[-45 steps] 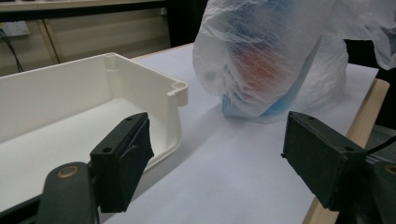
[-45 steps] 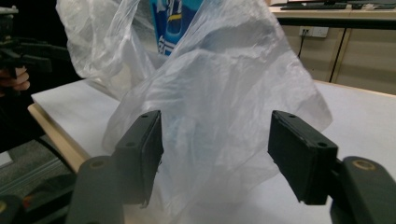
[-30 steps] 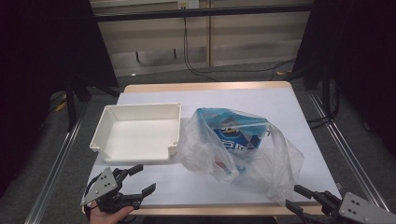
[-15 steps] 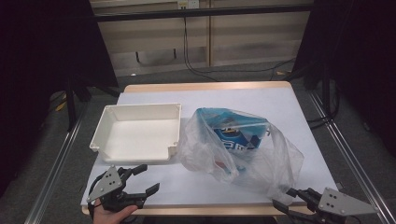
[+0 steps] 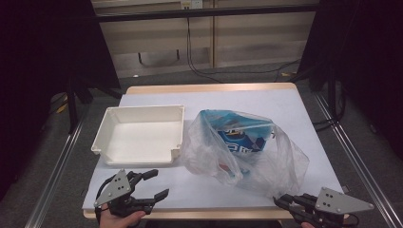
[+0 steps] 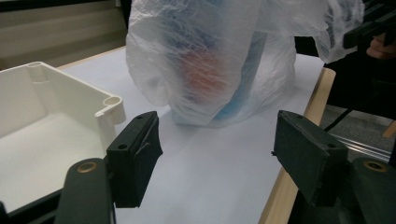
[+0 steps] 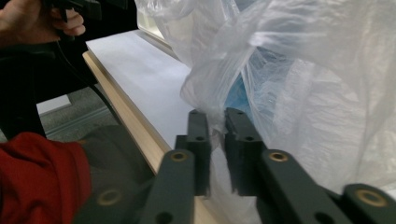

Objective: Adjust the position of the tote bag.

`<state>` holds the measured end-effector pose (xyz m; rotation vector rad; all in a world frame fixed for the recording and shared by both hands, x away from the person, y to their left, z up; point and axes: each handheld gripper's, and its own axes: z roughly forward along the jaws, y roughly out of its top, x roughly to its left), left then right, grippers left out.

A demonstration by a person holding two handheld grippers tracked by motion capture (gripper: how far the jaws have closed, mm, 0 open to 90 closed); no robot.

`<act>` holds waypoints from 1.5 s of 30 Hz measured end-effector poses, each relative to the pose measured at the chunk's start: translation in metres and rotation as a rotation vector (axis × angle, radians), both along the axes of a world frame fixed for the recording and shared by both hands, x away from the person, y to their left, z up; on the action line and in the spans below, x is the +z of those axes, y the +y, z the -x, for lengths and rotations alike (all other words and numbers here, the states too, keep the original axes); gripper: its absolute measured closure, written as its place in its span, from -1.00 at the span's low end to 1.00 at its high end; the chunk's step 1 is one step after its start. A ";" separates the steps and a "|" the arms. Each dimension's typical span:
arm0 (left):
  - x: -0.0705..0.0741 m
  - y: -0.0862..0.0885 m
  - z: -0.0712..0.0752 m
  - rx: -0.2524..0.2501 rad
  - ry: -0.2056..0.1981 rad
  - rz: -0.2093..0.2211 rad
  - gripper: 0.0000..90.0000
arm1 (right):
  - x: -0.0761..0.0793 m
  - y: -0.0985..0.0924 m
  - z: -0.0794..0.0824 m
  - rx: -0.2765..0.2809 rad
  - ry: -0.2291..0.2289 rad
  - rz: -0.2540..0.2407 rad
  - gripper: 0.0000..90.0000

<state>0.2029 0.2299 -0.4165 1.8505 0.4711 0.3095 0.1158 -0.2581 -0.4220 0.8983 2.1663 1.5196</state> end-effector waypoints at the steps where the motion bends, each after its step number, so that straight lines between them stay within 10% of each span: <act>1: 0.001 -0.003 0.001 -0.008 0.001 -0.004 -0.28 | 0.001 0.000 -0.002 0.004 -0.008 -0.007 0.91; 45: 0.022 -0.095 -0.011 -0.321 0.016 -0.030 0.02 | 0.040 -0.002 -0.029 0.014 -0.129 -0.040 1.00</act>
